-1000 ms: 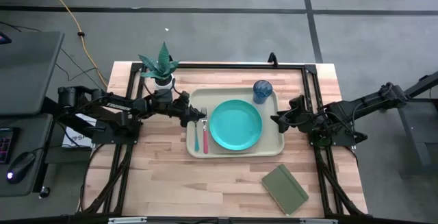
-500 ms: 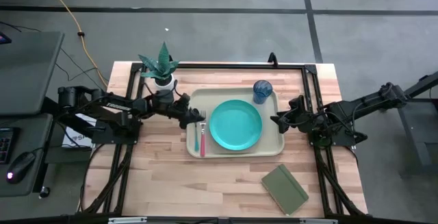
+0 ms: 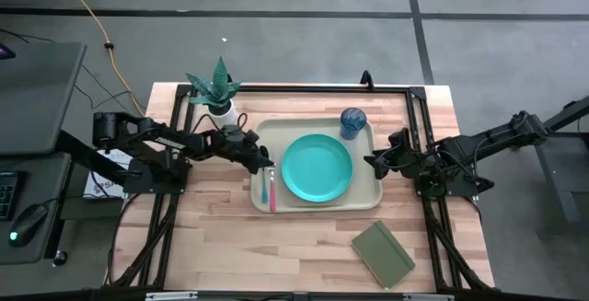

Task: Pick and place plate/cup/fork/spoon on tray
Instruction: Put the pink fork in between the blue spoon and blue plate on the gray tray

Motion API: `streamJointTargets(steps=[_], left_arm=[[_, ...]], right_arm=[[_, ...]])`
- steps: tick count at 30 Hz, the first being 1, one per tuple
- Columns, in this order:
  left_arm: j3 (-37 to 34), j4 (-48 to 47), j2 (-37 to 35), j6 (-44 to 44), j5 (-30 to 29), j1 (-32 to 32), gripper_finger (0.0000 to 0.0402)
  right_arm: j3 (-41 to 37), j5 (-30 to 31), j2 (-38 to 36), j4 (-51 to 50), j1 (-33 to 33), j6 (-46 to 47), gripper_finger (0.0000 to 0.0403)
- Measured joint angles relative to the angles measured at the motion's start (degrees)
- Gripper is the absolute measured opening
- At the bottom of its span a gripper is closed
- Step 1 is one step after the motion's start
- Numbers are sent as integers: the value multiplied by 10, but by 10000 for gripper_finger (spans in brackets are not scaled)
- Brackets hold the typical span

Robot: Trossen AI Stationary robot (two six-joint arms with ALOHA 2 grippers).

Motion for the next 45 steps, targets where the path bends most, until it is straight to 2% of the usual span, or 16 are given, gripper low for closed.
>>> streamJointTargets(steps=[9,16,22,31,45], left_arm=[[0,17,47,-9,-30,13,0],[0,14,47,-12,-32,20,0],[0,-17,47,-11,-59,20,0],[0,-28,47,18,-67,20,0],[0,-28,47,48,-111,19,0]], right_arm=[[0,0,0,-4,0,0,225],[0,0,0,-4,0,0,225],[0,0,0,-4,0,0,225],[0,0,0,-4,0,0,225],[0,0,0,-4,0,11,225]])
